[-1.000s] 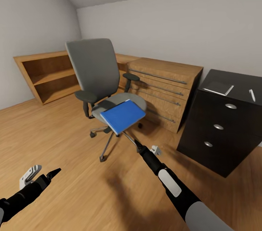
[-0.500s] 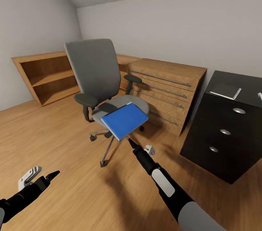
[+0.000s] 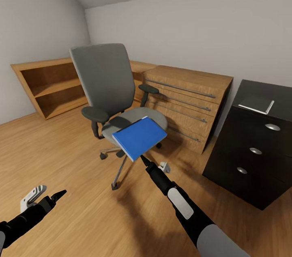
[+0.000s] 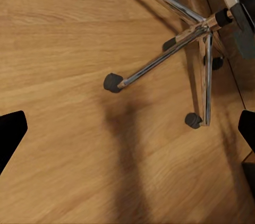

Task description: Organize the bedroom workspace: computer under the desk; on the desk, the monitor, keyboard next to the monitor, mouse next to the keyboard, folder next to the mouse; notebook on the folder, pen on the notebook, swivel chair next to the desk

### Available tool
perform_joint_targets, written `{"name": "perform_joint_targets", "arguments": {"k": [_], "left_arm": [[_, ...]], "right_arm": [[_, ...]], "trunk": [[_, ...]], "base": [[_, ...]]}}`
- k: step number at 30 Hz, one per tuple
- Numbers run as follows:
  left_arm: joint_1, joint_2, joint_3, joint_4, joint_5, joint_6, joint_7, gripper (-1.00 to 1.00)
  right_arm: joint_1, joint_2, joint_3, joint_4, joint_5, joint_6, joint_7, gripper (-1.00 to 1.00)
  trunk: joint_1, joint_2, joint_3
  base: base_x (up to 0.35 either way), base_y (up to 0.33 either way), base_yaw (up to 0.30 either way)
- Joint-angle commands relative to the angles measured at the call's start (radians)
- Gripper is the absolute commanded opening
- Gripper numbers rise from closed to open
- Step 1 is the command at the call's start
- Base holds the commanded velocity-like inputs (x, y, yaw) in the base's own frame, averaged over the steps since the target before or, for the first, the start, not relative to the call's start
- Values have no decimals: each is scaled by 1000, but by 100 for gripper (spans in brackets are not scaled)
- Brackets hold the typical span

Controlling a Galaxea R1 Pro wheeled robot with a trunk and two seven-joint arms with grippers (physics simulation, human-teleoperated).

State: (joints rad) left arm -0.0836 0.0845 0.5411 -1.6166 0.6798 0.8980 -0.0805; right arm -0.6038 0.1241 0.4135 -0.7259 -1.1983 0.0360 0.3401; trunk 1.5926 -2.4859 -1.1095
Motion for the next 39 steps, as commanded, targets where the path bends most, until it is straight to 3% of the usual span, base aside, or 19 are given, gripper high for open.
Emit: {"name": "perform_joint_targets", "arguments": {"k": [1,25,39], "left_arm": [[-1,0,2,0,-6,5,-8,100],[-1,-2,2,0,-6,5,-8,100],[-1,-2,2,0,-6,5,-8,100]], "right_arm": [[-1,0,1,0,-10,4,3,100],[-1,0,2,0,-10,5,3,100],[-1,23,5,1,-9,7,7,100]], "trunk": [[0,0,-1],[0,0,-1],[0,0,-1]], "base": [[20,3,0],[80,0,0],[0,0,0]]}}
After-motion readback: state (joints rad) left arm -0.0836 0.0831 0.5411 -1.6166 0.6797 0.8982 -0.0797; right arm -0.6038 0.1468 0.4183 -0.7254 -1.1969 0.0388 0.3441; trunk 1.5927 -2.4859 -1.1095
